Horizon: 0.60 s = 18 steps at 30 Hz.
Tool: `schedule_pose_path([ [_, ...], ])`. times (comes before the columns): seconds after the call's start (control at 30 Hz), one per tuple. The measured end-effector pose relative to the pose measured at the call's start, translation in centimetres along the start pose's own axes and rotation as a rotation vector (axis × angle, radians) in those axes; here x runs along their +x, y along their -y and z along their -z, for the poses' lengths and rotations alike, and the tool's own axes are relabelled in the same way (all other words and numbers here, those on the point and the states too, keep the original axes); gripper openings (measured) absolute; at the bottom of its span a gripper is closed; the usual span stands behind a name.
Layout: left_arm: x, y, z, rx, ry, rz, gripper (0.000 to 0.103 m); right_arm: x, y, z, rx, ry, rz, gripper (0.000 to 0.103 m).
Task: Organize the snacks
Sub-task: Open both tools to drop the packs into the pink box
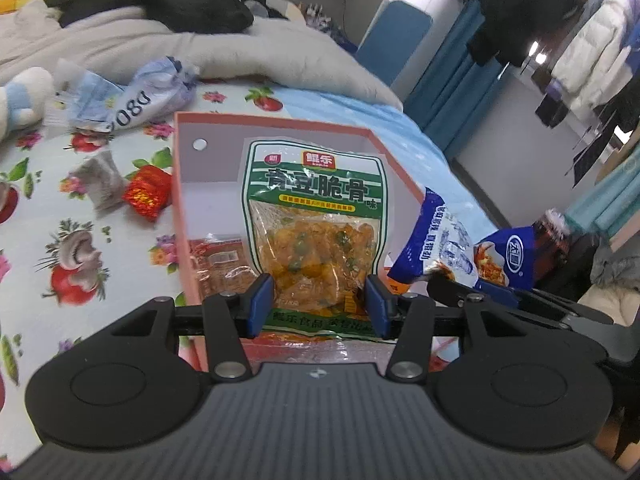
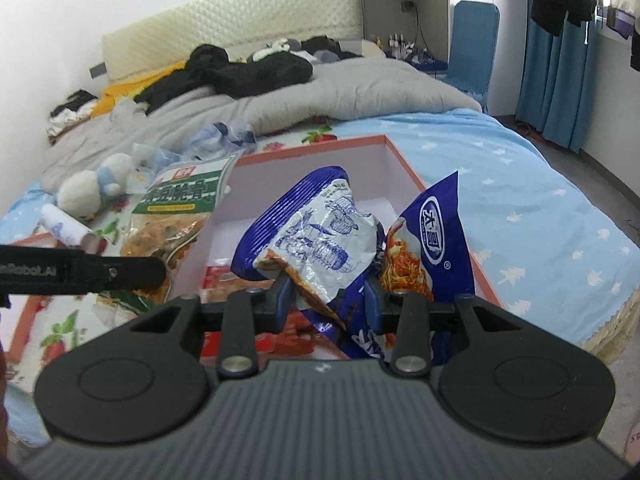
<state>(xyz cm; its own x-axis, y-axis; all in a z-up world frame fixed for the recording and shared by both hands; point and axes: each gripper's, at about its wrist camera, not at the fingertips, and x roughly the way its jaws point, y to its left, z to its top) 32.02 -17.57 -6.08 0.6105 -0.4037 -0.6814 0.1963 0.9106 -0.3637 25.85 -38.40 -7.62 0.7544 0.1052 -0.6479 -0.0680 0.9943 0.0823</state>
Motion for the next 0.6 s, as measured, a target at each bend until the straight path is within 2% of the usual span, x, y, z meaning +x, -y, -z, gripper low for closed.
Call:
schedule_pose_path([
  [0.2,5.0,0.0,-1.4,0.004,-0.070,0.004,0.056,4.0,1.9,-0.2,0.008,-0.065,0.007,0.041],
  [0.47,8.5,-0.8,-1.5,-0.011,-0.123,-0.010,0.057,6.8,3.4,0.2,0.025,-0.123,0.000,0.042],
  [0.53,8.7,-1.0,-1.5,-0.012,-0.117,-0.023,0.061,7.1,3.5,0.3,0.025,-0.127,0.001,0.043],
  [0.6,8.6,-1.1,-1.4,-0.020,-0.106,-0.034,0.076,7.1,3.5,0.2,0.021,-0.122,0.001,0.046],
])
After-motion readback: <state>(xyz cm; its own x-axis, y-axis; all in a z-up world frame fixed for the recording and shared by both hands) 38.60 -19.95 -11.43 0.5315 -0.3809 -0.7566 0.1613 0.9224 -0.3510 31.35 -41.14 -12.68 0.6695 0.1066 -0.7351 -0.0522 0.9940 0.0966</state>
